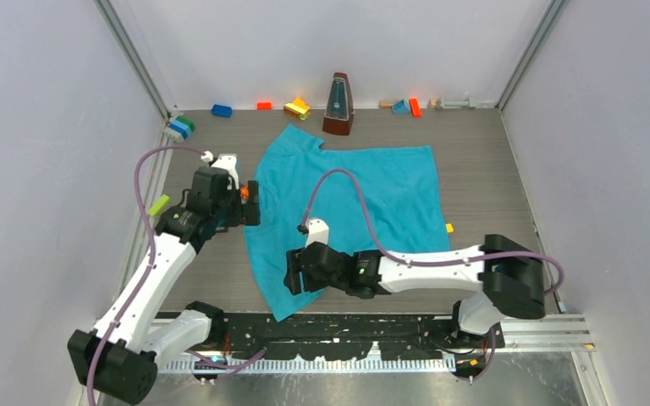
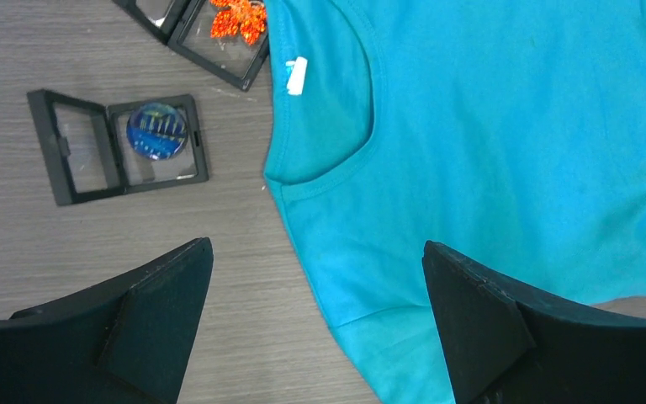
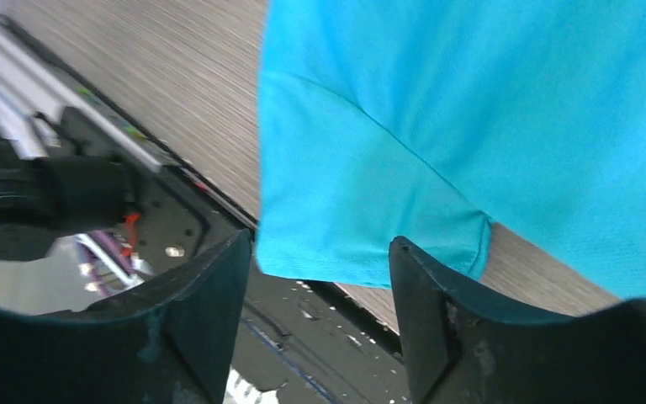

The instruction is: Pin the brooch onto the clothing

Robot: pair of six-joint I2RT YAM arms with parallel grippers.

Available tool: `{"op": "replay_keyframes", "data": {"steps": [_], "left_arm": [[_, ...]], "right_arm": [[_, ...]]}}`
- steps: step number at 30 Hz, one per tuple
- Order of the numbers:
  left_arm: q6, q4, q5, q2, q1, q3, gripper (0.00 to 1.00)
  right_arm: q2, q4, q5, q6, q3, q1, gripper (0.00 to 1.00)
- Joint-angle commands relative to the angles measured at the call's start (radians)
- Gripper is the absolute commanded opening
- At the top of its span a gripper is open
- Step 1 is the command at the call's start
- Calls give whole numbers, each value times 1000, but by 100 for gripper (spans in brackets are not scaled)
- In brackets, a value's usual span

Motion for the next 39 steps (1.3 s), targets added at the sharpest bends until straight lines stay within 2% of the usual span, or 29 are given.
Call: {"op": "replay_keyframes", "data": {"steps": [1, 3, 5, 7, 13, 21, 25, 29, 33, 39], "left_arm": [[-2, 104, 43, 126, 24, 98, 100], [1, 109, 18, 207, 28, 137, 99], [2, 111, -17, 289, 32, 180, 89], [1, 121, -27, 374, 46, 209, 85], [-21, 121, 2, 578, 107, 291, 80], [-24, 147, -27, 718, 143, 311, 70], [-14, 160, -44, 759, 155, 328, 64], [-3, 172, -46, 801, 169, 351, 63], [-7, 185, 29, 840, 209, 377, 60], [10, 174, 17, 888, 218, 420, 59]], "right_arm": [[-148, -23, 149, -120, 60, 2, 71], [-199, -40, 198, -162, 48, -6, 75], [-250, -48, 224, -168, 34, -48, 78], [-297, -53, 198, -145, 18, -104, 77], [-475, -38, 166, -120, -67, -201, 75], [-650, -102, 195, -102, -169, -257, 75], [-671, -99, 185, -94, -181, -270, 74], [-654, -85, 165, -89, -182, -272, 74], [-627, -61, 132, -79, -181, -273, 70], [-589, -37, 101, -68, -174, -275, 68]]}}
